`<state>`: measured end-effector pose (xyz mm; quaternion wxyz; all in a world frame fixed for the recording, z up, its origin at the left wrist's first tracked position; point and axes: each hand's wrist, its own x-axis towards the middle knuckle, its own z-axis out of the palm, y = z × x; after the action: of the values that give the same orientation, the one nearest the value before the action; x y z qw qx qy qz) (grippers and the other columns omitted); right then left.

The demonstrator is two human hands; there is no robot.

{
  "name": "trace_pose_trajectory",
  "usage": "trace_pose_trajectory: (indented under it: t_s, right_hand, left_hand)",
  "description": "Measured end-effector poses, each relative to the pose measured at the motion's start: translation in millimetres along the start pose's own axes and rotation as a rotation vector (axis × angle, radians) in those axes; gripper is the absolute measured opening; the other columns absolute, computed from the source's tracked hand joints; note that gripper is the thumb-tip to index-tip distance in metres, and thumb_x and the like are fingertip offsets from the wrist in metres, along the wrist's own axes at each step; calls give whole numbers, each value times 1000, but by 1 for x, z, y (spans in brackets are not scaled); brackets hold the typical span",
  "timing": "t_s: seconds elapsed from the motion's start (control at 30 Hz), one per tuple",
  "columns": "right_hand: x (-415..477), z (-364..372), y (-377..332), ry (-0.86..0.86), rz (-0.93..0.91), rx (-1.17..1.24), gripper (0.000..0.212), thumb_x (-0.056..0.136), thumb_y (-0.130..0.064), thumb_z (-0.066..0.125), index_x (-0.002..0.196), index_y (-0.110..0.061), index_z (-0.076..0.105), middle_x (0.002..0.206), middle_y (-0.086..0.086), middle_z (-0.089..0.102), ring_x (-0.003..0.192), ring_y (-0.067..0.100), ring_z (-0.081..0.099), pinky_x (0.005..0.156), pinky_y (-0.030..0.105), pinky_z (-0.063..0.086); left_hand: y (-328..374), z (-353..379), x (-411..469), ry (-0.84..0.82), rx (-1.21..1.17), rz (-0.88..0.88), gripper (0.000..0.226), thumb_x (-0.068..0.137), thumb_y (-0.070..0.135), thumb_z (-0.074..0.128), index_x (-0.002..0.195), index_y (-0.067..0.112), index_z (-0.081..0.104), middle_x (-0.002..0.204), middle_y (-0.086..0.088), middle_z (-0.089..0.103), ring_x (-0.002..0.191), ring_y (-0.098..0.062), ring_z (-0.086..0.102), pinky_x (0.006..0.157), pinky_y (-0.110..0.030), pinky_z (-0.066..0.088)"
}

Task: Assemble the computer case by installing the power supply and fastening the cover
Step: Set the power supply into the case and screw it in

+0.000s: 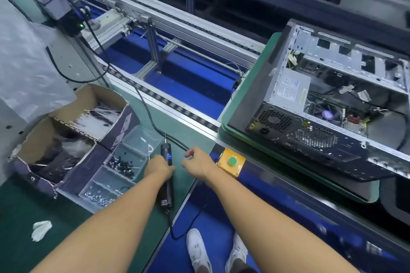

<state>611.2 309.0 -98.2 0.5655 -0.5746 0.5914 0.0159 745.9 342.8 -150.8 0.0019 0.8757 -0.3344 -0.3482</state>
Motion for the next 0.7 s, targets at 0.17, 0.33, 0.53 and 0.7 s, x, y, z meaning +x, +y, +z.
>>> trace_pose_trajectory:
  t_s: [0.17,0.33,0.53,0.7]
  right_hand:
    - [-7,7,20,-151,-65,100,73,96,-47,67,153,-19,32,140,8,55,119,22,57,93,29,44]
    - [-28,-8,45,-219,-206,413,60,98,-33,69,148,-26,36,127,8,63,101,20,70,93,39,59]
    - [-70,-41,63,-137,-278,664,38,92,-29,68,117,-49,48,101,12,68,60,27,69,54,38,60]
    - [-101,-65,85,60,-311,629,43,74,-47,70,110,-59,48,94,0,70,58,17,69,54,32,60]
  left_hand:
    - [-2,-8,-9,-162,-446,97,14,79,17,77,83,10,66,68,-7,68,64,-23,64,54,-27,47]
    - [19,-31,-33,-504,-740,319,22,83,13,78,104,12,71,97,-12,76,83,-21,74,63,-28,57]
    - [64,-42,-70,-690,-617,550,33,81,15,81,112,10,71,107,-12,74,94,-21,72,74,-28,57]
    - [102,-33,-114,-677,-547,664,38,76,18,82,111,8,71,108,-21,71,94,-26,68,85,-40,54]
